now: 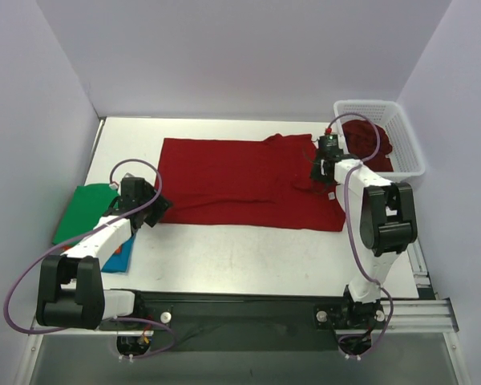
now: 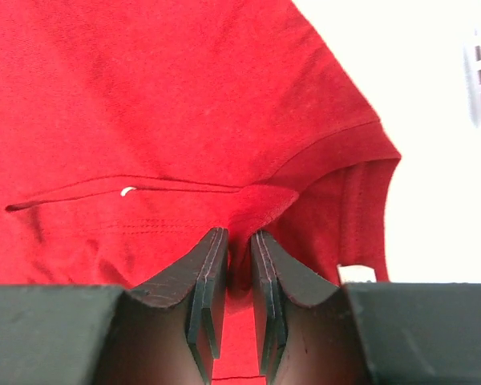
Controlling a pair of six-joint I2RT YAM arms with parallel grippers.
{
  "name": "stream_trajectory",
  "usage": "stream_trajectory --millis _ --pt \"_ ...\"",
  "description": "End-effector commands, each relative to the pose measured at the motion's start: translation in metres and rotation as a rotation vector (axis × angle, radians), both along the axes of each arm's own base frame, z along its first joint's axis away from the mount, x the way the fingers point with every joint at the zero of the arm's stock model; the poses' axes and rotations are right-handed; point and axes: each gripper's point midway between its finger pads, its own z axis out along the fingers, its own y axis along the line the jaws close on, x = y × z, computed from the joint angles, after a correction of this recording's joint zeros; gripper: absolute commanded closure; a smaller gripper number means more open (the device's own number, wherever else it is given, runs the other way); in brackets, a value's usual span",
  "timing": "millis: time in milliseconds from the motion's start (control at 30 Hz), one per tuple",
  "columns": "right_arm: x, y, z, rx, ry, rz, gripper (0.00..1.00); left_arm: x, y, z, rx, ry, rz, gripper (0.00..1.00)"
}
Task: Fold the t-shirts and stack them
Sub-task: Fold the flattened tshirt in 1/3 of the way
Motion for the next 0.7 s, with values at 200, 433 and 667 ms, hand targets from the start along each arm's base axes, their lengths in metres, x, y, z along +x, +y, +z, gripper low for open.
stream_trajectory --millis 200,433,667 --pt "0.005 0.012 0.031 -0.133 -0.076 0.097 0.81 0.003 -0.002 0.009 0.007 -0.045 -0.022 0.38" --pt "0.002 0.001 0.039 -0.233 -0.093 0.072 0.8 0.002 -0.004 0.008 0.005 -0.041 -0.027 0.38" --pt "0.001 -0.026 0.032 -0.228 -0.005 -0.066 0.65 0.002 -0.003 0.009 0.004 -0.043 -0.028 0.38"
